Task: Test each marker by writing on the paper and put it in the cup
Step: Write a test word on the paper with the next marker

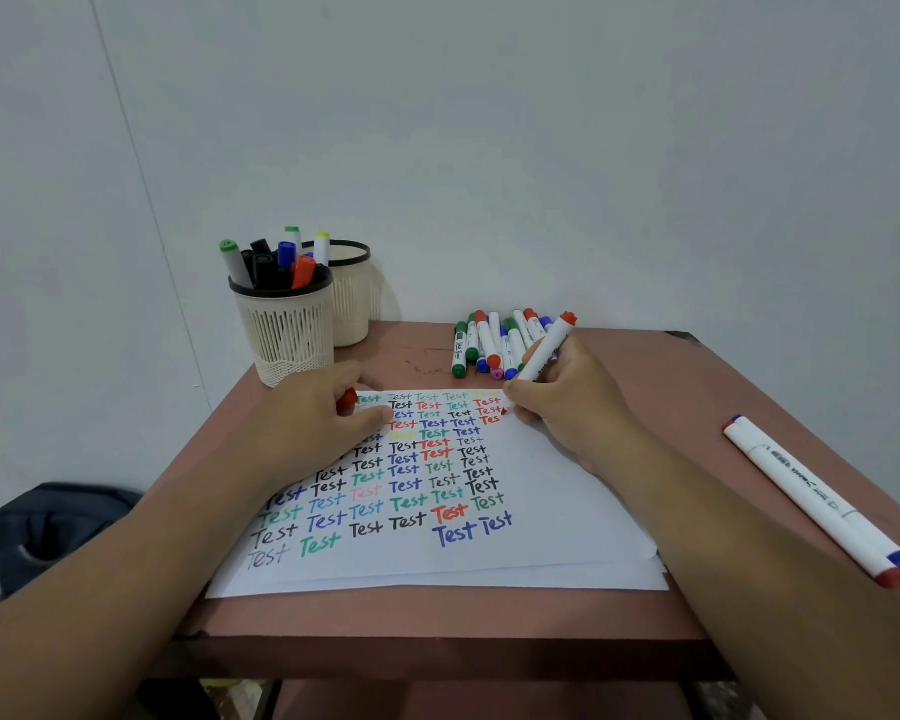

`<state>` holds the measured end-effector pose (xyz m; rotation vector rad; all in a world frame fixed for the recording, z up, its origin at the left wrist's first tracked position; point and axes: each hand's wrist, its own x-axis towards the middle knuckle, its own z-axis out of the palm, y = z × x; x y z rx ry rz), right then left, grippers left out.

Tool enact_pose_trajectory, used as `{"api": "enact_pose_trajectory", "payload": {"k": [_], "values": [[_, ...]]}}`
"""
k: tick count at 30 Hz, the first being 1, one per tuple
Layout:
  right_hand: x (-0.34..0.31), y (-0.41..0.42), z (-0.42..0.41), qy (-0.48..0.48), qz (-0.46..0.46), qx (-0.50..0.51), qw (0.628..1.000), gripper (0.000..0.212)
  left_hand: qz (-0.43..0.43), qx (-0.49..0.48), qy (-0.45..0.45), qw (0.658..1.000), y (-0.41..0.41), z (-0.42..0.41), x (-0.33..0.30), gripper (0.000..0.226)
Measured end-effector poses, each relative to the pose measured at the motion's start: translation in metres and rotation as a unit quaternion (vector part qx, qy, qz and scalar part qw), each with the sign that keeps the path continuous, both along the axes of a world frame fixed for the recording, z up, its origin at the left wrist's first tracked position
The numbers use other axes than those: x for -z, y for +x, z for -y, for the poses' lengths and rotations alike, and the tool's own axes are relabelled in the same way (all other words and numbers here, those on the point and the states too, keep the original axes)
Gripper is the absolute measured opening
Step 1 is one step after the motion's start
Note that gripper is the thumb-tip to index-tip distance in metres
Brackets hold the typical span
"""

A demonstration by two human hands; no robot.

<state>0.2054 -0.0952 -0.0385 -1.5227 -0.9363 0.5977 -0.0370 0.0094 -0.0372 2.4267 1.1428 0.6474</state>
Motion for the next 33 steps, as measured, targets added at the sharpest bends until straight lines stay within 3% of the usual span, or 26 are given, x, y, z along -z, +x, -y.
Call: {"api": "enact_pose_trajectory", "payload": {"k": [33], "values": [[-0.0029, -0.0027, 0.0018, -0.018, 0.007, 0.002, 1.0, 0.035, 0.008, 0.014, -0.007, 1.0, -0.0005, -0.0022, 0.0028, 0.031]]}}
